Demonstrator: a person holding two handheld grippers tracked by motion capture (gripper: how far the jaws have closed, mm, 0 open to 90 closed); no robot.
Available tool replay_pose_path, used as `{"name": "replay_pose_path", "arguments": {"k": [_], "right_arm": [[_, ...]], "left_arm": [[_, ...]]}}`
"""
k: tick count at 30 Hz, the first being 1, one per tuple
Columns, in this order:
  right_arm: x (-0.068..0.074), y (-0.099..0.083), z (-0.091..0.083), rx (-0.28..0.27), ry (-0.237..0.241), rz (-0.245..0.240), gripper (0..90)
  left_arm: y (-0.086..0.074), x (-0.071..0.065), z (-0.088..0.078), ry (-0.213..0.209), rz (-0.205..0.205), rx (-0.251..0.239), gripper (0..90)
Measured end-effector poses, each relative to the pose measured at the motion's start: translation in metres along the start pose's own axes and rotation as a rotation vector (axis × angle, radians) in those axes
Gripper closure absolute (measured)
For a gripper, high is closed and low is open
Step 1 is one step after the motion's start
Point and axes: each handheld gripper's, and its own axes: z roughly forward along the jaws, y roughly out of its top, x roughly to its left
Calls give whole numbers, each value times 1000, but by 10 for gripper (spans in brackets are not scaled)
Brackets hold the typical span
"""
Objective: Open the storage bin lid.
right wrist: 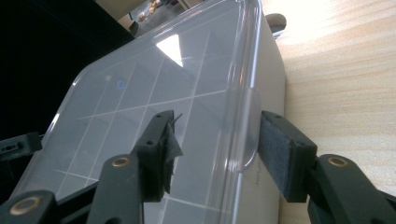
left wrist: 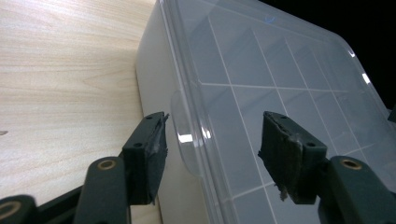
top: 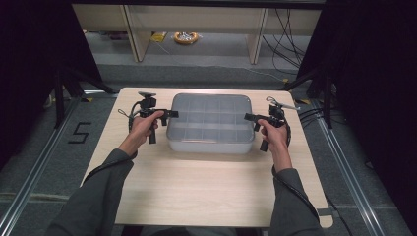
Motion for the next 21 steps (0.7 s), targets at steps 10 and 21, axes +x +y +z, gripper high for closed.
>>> {"name": "replay_pose_path", "arguments": {"k": [10, 21], "right_arm": [[0, 0, -2, -28, -16, 27, 551], [12, -1, -7, -62, -47, 76, 609]], "left_arm": [[-2, -8, 1, 33, 28, -16, 498], [-2, -13, -7, 54, 9, -34, 531]]}}
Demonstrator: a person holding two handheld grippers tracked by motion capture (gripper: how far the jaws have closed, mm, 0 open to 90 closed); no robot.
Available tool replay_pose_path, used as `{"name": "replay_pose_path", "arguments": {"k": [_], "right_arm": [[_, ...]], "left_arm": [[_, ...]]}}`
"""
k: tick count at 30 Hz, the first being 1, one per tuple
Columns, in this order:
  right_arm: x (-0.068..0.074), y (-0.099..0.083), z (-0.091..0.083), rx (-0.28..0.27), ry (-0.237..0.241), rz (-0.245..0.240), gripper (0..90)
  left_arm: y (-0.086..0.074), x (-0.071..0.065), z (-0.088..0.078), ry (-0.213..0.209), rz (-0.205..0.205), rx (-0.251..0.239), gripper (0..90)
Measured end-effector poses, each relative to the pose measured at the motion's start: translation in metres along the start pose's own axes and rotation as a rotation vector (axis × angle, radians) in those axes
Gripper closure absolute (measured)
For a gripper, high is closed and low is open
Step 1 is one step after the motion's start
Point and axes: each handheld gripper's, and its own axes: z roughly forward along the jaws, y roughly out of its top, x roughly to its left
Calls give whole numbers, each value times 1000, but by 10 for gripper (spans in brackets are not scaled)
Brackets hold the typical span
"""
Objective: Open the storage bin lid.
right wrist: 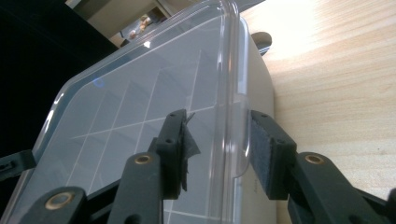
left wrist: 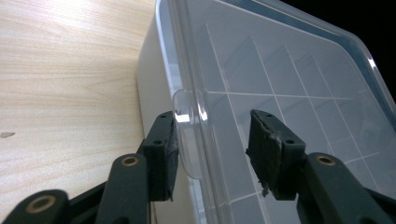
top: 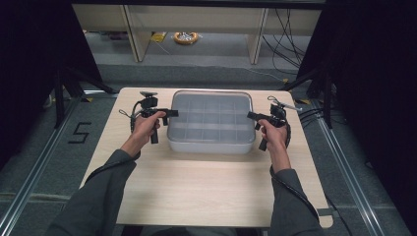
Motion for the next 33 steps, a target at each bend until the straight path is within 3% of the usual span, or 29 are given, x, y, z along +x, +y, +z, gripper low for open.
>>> {"name": "replay_pose_path", "arguments": {"k": [1, 3, 4, 5, 10, 16, 18, 20, 21, 23, 24, 27, 31, 32, 33], "right_arm": [[-1, -1, 0, -2, -6, -13, 612], [2, -2, -1, -8, -7, 36, 634], [2, -2, -1, -8, -7, 36, 634], [-2, -2, -3, -46, -9, 14, 659], [1, -1, -6, -64, -5, 11, 666], [9, 1, -12, -81, 16, 22, 677], [11, 2, -16, -100, 19, -10, 683], [11, 2, -17, -100, 23, -12, 684], [15, 1, -19, -95, 33, 34, 684], [16, 3, -23, -98, 41, 30, 684], [15, 4, -26, -111, 31, -15, 686], [16, 5, -30, -115, 31, -16, 686], [20, 6, -39, -102, 47, 36, 686], [19, 7, -43, -121, 43, -15, 687], [19, 7, -43, -121, 43, -15, 687]], "left_arm": [[0, 0, -1, 1, -5, -3, 540], [-2, -2, -3, 7, -15, -21, 548], [-2, -2, -3, 7, -15, -21, 549], [-2, -2, -3, 2, -20, -32, 553], [-1, -3, -7, -6, -35, -45, 561], [2, -7, -14, -14, -15, -65, 569], [2, -7, -16, -11, -31, -67, 573], [2, -9, -19, -15, -33, -76, 574], [2, -10, -20, -19, -19, -78, 577], [2, -12, -23, -22, -14, -82, 578], [2, -16, -26, -20, -7, -87, 573], [2, -20, -29, -24, 7, -90, 568], [4, -27, -35, -33, 17, -102, 569], [5, -29, -37, -33, 19, -105, 570], [5, -29, -38, -32, 28, -103, 570]]}}
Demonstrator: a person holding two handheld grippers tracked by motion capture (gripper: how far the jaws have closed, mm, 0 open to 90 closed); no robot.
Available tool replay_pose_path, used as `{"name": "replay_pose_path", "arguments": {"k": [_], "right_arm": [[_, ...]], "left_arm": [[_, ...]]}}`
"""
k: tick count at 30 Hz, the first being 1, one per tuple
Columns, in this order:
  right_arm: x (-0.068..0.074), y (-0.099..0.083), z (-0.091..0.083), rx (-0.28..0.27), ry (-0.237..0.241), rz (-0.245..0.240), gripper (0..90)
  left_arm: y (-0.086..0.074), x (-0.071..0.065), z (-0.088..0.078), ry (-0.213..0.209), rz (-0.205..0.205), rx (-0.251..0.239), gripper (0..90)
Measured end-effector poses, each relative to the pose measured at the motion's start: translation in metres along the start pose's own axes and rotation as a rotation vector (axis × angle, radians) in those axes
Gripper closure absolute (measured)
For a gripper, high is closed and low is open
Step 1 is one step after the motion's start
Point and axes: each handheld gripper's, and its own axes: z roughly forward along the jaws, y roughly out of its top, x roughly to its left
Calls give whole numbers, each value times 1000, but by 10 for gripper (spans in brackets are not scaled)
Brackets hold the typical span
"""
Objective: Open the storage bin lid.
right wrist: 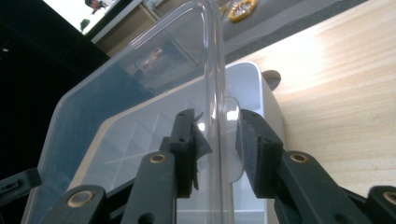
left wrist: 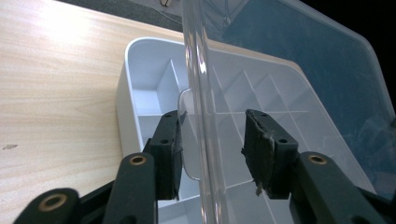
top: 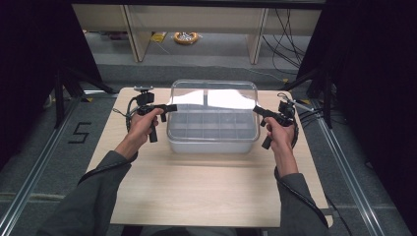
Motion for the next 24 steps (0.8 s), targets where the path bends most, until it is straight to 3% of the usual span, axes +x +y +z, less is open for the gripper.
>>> {"name": "replay_pose_path", "arguments": {"k": [3, 4, 6, 7, 9, 10, 18, 20, 21, 22, 24], "right_arm": [[3, 0, -6, -4, 6, -9, 688], [7, -1, -8, 4, 19, 39, 691], [7, -4, -10, 1, 20, 23, 689], [9, -7, -13, 13, 25, 45, 689], [8, -8, -13, 6, 21, 29, 689], [8, -11, -16, 14, 25, 50, 688], [6, -17, -22, 22, 29, 47, 688], [4, -18, -23, 16, 22, 16, 688], [7, -19, -24, 28, 27, 58, 688], [5, -20, -24, 22, 23, 33, 688], [8, -23, -26, 28, 28, 61, 688]], "left_arm": [[0, -2, -5, -12, -12, -21, 575], [-1, -2, -7, -16, -13, -23, 580], [-2, -3, -11, -12, -4, -28, 581], [-3, -3, -12, -10, 0, -29, 580], [-5, -4, -15, -13, 1, -28, 582], [-6, -5, -17, -13, 11, -25, 581], [-15, -5, -20, -23, 19, -3, 576], [-17, -5, -22, -23, 20, -2, 575], [-18, -5, -23, -27, 21, -3, 575], [-19, -5, -24, -30, 21, -5, 574], [-20, -4, -27, -38, 20, -5, 568]]}}
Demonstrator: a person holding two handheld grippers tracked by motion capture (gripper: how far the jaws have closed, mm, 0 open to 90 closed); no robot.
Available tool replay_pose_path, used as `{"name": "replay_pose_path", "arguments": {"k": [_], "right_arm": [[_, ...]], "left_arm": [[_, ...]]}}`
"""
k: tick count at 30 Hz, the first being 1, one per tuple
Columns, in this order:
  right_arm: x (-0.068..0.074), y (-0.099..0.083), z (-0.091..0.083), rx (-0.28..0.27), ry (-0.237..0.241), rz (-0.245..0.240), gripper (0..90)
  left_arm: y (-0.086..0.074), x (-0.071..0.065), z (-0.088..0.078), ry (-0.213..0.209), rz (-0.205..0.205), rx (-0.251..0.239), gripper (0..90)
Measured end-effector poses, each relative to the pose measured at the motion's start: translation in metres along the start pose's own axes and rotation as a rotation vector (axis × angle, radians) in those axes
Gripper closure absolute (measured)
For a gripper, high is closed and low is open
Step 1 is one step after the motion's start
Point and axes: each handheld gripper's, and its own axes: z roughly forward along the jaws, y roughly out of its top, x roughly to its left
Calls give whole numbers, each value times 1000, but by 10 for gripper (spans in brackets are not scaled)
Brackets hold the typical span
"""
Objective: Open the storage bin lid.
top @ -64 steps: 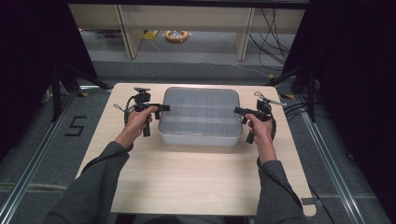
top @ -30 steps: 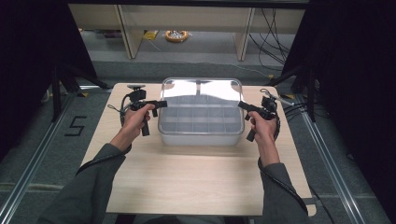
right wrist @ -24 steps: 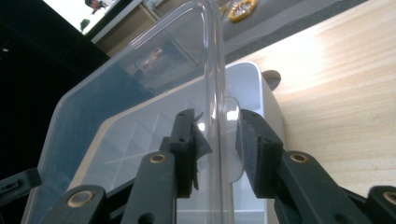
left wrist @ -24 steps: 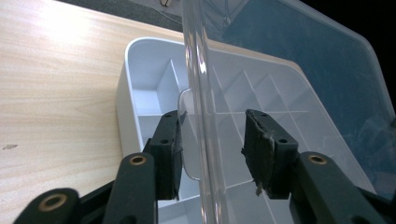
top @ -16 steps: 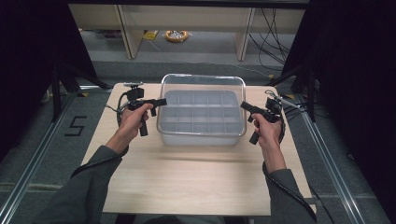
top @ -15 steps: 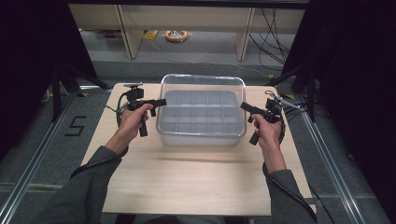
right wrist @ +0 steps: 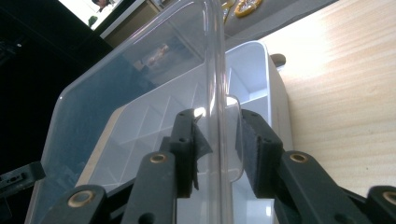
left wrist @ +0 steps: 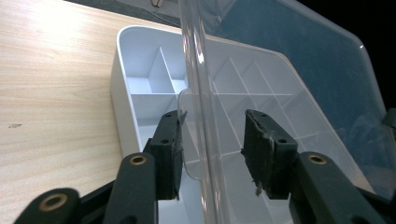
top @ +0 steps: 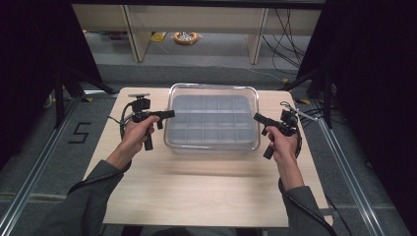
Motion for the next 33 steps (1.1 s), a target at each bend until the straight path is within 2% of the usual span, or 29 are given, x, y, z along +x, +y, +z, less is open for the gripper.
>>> {"name": "replay_pose_path", "arguments": {"k": [3, 4, 5, 7, 8, 10, 13, 16, 17, 18, 19, 21, 22, 23, 24, 26, 27, 28, 29, 30, 31, 32, 33], "right_arm": [[0, -4, -2, -1, 6, -33, 689], [2, -6, -3, 0, 9, -21, 689], [2, -8, -4, -1, 15, -48, 689], [2, -9, -4, -7, 16, -56, 689], [2, -11, -5, -12, 19, -77, 689], [6, -13, -7, -5, 15, -45, 689], [6, -17, -9, -12, 14, -66, 689], [8, -21, -12, -6, 18, -62, 690], [6, -22, -12, -12, 18, -91, 690], [8, -23, -14, -13, 17, -79, 689], [7, -25, -14, -23, 12, -122, 687], [10, -28, -18, -8, 10, -91, 688], [8, -30, -19, -16, 14, -122, 688], [10, -35, -23, -7, 10, -98, 688], [9, -36, -24, -18, 9, -115, 688], [9, -38, -27, -22, 12, -119, 687], [7, -40, -28, -24, 5, -163, 687], [9, -43, -31, -20, 9, -136, 688], [8, -46, -34, -23, 20, -151, 688], [10, -47, -36, -13, 18, -126, 688], [10, -47, -36, -13, 18, -126, 688], [7, -48, -37, -19, 27, -149, 688], [6, -52, -40, -14, 37, -152, 688]], "left_arm": [[-4, 2, -5, -1, 0, -3, 568], [-6, 1, -7, 6, 2, -8, 569], [-7, 1, -8, 9, 8, -13, 569], [-11, 1, -12, 16, 19, -18, 567], [-12, 1, -13, 12, 20, -15, 566], [-16, 1, -15, 16, 26, -9, 564], [-21, 3, -18, 11, 32, 0, 563], [-27, 4, -22, 5, 31, -1, 568], [-28, 4, -23, 2, 31, -2, 568], [-31, 4, -24, -4, 33, 5, 570], [-33, 4, -26, -4, 35, 6, 569], [-37, 4, -28, -2, 38, 13, 569], [-39, 4, -29, -5, 41, 14, 569], [-41, 4, -30, -8, 40, 17, 570], [-43, 4, -32, -13, 41, 20, 572], [-48, 4, -35, -20, 45, 24, 572], [-50, 4, -37, -23, 51, 26, 573], [-52, 3, -38, -25, 50, 25, 574], [-55, 3, -41, -30, 51, 27, 575], [-55, 3, -41, -30, 51, 27, 575], [-57, 3, -43, -30, 52, 25, 575], [-59, 2, -44, -33, 56, 24, 576], [-63, 3, -46, -48, 53, 24, 582]]}}
